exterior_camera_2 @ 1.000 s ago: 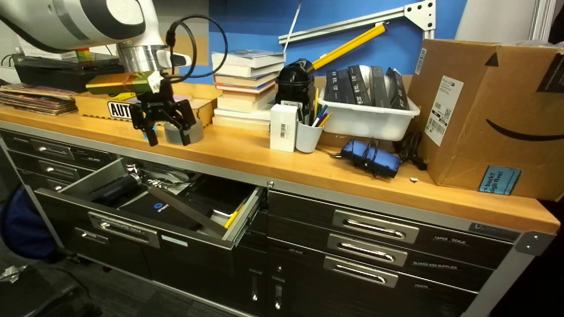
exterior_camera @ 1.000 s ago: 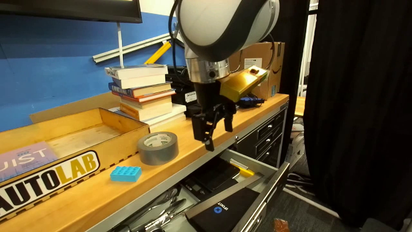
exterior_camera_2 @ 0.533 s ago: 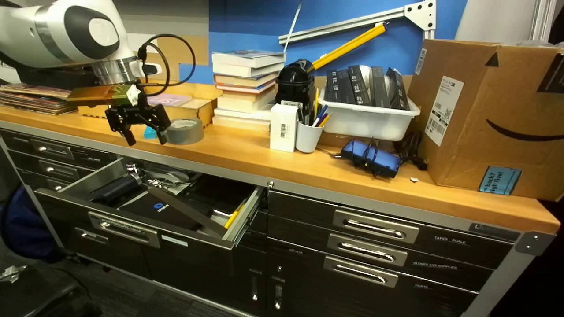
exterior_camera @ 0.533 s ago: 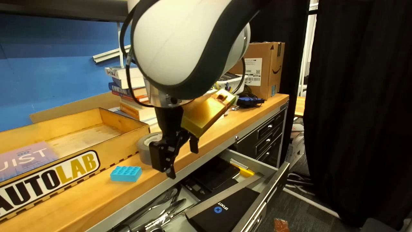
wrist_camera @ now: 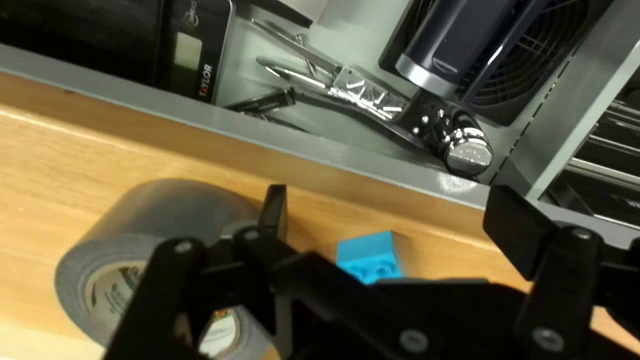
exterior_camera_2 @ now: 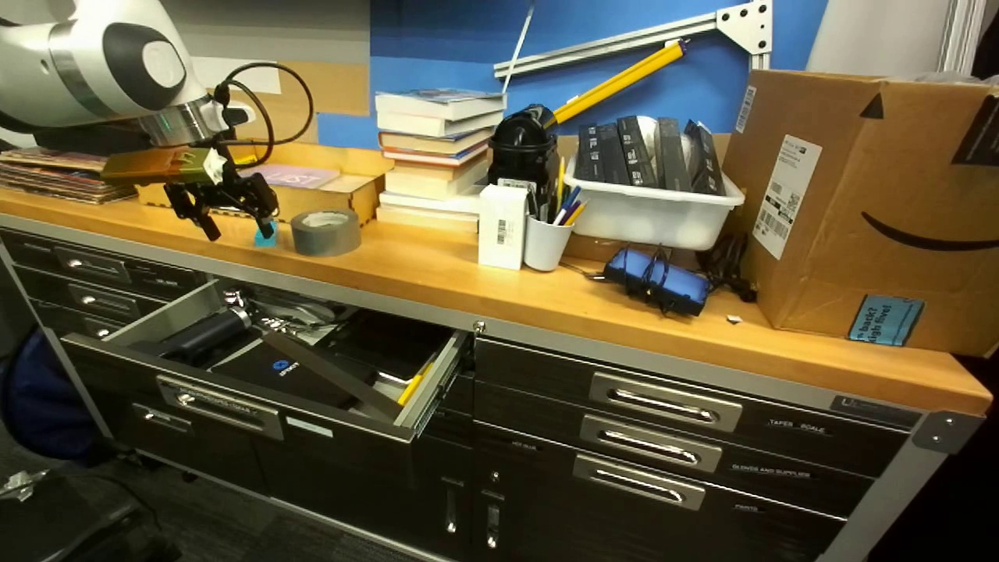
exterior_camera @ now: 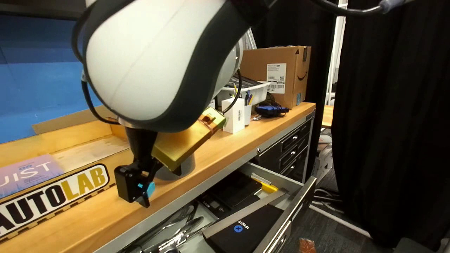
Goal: Put the blue object inside the drawer then close the drawer.
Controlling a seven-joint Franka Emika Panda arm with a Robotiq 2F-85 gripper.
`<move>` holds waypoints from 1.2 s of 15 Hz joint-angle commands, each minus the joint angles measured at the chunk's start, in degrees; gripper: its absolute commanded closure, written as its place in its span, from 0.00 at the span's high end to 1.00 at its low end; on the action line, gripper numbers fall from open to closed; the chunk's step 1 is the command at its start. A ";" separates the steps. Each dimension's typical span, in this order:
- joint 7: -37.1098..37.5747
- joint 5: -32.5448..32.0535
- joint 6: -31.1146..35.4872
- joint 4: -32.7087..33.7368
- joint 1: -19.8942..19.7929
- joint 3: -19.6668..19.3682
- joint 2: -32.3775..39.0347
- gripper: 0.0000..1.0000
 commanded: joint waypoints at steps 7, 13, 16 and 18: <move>-1.92 -0.17 -2.21 11.23 0.92 0.10 6.71 1.00; -6.64 2.56 -6.48 16.20 1.89 -0.22 11.79 1.00; -7.03 2.51 -6.78 17.99 2.09 -0.55 14.05 1.00; -6.96 2.43 -6.93 18.87 2.17 -0.81 15.14 1.00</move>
